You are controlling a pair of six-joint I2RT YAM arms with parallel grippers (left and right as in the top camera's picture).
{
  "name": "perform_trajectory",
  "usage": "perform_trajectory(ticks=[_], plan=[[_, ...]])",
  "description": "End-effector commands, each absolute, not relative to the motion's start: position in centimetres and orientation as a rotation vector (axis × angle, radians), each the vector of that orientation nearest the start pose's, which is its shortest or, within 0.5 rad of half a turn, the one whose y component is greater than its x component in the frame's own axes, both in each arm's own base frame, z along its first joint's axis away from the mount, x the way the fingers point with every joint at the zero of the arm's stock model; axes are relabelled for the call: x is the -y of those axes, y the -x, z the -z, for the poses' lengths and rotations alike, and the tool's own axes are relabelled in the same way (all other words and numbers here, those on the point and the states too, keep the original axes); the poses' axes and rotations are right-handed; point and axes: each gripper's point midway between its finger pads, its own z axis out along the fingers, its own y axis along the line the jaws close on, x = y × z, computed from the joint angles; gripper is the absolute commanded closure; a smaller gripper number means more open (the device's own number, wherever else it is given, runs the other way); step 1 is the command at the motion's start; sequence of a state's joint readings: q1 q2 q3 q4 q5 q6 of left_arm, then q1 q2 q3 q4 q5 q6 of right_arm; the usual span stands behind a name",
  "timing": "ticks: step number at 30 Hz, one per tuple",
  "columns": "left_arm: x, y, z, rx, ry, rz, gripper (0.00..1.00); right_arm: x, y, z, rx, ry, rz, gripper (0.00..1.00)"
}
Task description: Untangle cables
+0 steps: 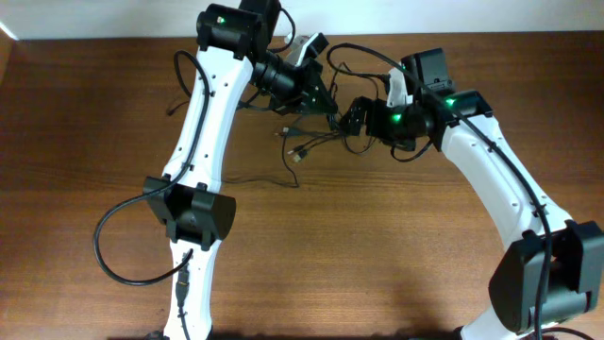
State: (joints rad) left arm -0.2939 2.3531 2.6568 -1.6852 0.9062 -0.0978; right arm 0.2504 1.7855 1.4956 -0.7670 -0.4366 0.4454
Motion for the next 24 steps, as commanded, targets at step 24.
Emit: perform_trajectory(ticks=[24], plan=[[27.5,-39.0,-28.3,-2.609,-0.551,1.593,1.0,-20.5,-38.7,-16.4,-2.695,0.121,-1.098,0.02]])
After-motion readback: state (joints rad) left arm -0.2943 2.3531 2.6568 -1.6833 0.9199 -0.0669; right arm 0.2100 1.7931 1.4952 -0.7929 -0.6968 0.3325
